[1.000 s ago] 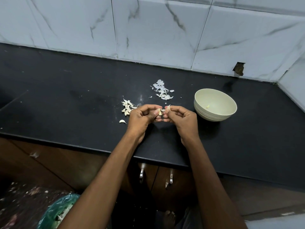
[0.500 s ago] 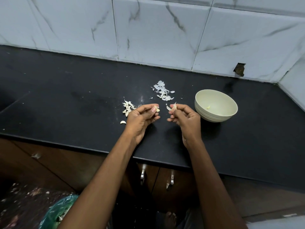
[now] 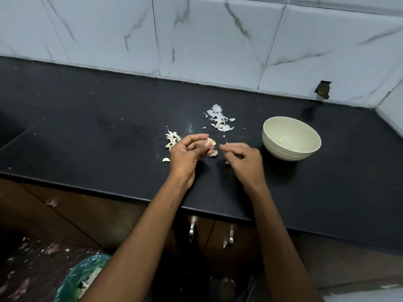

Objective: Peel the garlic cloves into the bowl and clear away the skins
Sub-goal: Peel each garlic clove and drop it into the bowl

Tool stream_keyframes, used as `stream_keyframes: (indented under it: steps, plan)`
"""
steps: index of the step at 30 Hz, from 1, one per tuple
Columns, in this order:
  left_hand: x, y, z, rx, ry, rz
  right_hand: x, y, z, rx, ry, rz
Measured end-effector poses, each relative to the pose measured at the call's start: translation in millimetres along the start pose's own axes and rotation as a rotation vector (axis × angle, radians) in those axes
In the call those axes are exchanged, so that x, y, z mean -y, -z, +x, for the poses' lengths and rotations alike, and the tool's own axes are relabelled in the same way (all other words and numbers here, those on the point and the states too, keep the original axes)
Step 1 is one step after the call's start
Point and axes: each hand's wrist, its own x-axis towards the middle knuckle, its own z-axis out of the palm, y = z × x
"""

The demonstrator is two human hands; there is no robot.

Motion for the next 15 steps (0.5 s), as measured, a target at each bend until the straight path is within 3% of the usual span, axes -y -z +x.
stream_keyframes:
  steps: [3, 6, 15]
  plan:
    - [2, -1, 0, 0.017, -0.023, 0.057, 6, 3, -3, -0.035, -0.002, 0.165]
    - [2, -1, -1, 0.042, -0.037, 0.099, 14, 3, -8, 0.032, 0.029, 0.243]
    - [6, -5, -4, 0.059, -0.046, 0.218, 11, 3, -7, 0.042, -0.031, 0.27]
